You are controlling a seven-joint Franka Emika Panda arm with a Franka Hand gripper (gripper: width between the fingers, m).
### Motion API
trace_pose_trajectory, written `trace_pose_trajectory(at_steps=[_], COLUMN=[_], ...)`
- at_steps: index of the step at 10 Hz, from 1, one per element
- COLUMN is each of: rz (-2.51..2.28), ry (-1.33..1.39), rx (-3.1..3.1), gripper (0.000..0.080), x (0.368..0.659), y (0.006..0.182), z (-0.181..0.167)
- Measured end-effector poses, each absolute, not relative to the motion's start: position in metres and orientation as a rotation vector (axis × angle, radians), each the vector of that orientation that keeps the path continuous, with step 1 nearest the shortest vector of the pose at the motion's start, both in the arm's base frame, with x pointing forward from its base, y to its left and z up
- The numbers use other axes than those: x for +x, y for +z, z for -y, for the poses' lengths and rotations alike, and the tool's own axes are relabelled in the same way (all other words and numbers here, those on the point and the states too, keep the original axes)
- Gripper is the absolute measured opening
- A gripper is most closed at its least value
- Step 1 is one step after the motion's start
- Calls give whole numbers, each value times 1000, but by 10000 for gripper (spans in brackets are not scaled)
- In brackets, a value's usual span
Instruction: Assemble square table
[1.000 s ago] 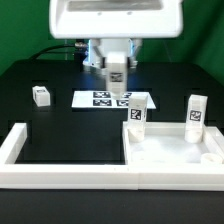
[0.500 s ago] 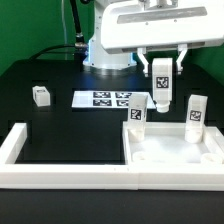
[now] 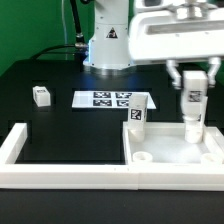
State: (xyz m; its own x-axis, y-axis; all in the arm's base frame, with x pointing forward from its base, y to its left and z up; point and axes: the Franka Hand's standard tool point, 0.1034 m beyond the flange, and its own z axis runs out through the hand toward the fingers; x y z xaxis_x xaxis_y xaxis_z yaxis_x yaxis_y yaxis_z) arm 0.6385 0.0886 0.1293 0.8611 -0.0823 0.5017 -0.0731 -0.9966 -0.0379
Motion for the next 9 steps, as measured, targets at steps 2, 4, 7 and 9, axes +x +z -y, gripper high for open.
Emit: trace_pose_trajectory(at_steps=[2,4,7,9], rz=[-84,-83,-65,-56], ry=[-814,-812,-937,-955], rx=[-3035,-3036,-3009,-3008], gripper=[290,290,290,290], x=[638,638,649,660], y=[124,124,123,115], z=[-87,-88,-92,-96])
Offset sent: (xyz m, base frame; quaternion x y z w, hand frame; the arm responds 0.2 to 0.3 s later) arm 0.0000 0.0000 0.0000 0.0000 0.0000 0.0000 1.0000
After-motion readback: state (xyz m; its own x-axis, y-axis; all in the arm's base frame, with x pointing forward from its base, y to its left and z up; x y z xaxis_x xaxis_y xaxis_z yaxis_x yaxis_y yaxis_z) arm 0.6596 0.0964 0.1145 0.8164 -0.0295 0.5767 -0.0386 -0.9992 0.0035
